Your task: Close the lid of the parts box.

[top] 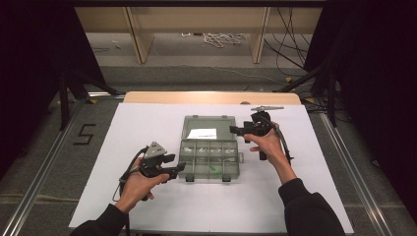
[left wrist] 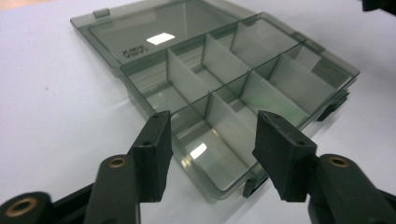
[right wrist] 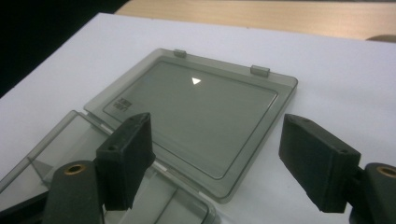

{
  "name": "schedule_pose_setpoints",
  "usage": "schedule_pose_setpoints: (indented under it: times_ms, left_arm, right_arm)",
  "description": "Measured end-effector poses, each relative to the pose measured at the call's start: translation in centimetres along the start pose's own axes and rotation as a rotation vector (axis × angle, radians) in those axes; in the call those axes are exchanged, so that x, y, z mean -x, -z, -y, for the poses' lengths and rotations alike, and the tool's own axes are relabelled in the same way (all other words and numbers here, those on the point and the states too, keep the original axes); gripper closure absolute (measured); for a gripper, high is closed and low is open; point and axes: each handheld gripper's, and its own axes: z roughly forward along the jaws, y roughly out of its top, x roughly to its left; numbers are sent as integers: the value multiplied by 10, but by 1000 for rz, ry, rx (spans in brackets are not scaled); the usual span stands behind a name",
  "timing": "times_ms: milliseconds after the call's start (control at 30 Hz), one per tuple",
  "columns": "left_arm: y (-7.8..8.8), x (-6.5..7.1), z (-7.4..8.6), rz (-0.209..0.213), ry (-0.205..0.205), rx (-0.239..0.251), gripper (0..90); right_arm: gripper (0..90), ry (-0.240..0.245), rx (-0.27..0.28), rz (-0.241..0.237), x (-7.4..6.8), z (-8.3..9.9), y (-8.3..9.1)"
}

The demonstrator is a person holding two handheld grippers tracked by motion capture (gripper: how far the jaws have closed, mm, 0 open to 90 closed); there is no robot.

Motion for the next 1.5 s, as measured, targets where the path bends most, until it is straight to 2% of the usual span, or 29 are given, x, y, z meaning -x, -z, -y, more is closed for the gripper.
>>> schedule_pose_setpoints:
  times_ms: [33, 100, 133, 167, 233, 267, 367, 400, 433, 500, 533, 600, 733, 767, 800, 833, 1000, 1033, 1067, 1100, 1133, 1167, 1200, 1267, 1300, 1400, 1500]
  left_arm:
    - [0, 0, 0, 0, 0, 0, 476]
    - [-2, -3, 1, -4, 34, -9, 503]
    - [-3, -5, 0, -1, 31, -21, 511]
    - [-3, -6, 1, -3, 40, -26, 525]
    - [-5, -7, 2, 0, 44, -43, 544]
    - [-6, -7, 2, -3, 41, -46, 555]
    - [-9, -8, 3, 0, 54, -67, 584]
    - [-10, -8, 3, 7, 62, -69, 594]
    - [-10, -9, 3, 5, 62, -76, 604]
    - [-13, -10, 3, 3, 61, -85, 621]
    - [-13, -10, 3, 7, 61, -93, 631]
    - [-15, -11, 3, 11, 65, -108, 648]
    - [-19, -12, 4, 9, 75, -115, 691]
    - [-19, -12, 4, 5, 78, -122, 700]
    - [-19, -13, 5, 0, 73, -128, 708]
    - [-20, -13, 5, 8, 80, -129, 715]
    - [-20, -14, 5, 10, 93, -137, 739]
    - [-20, -14, 5, 10, 96, -137, 739]
    - [-20, -14, 5, 9, 92, -140, 740]
    - [-20, -14, 5, 7, 95, -139, 741]
    - [-20, -14, 5, 6, 95, -140, 741]
    - [-20, -14, 5, 8, 96, -141, 742]
    - [-20, -14, 5, 10, 95, -138, 743]
    - [-20, -14, 5, 10, 96, -138, 744]
    - [-20, -14, 5, 7, 94, -136, 744]
    - [-20, -14, 5, 6, 93, -138, 744]
    - [-20, -13, 5, 3, 83, -132, 746]
  right_arm:
    - [268, 0, 0, 0, 0, 0, 0]
    - [267, -7, -37, 15, 4, -4, -10]
    - [267, 2, -28, 19, 5, -4, -13]
    - [267, -8, -53, 28, 5, -5, -15]
    - [267, -26, -63, 35, 5, -5, -19]
    - [267, -9, -74, 34, 7, -5, -21]
    - [267, -39, -97, 46, 6, -5, -26]
    - [263, -6, -97, 48, 8, -5, -28]
    - [260, -18, -98, 42, 8, -5, -29]
    - [255, -12, -111, 55, 7, -6, -31]
    - [254, -20, -105, 41, 8, -6, -33]
    - [251, -11, -125, 57, 9, -6, -35]
    - [248, -33, -142, 56, 13, -6, -39]
    - [246, -38, -115, 59, 13, -5, -42]
    - [238, -29, -156, 71, 13, -6, -40]
    - [239, -30, -157, 52, 13, -6, -41]
    - [249, -48, -167, 53, 14, -6, -45]
    - [250, -43, -180, 65, 15, -6, -47]
    - [258, -44, -169, 70, 15, -6, -48]
    - [268, -38, -188, 81, 16, -6, -48]
    - [271, -24, -183, 79, 17, -5, -50]
    - [272, -47, -192, 71, 16, -6, -50]
    - [278, -46, -200, 77, 16, -5, -51]
    - [292, -27, -188, 77, 18, -4, -52]
    - [301, -55, -185, 76, 17, -5, -53]
    - [337, -90, -194, 60, 20, -5, -55]
    - [346, -100, -204, 62, 21, -4, -56]
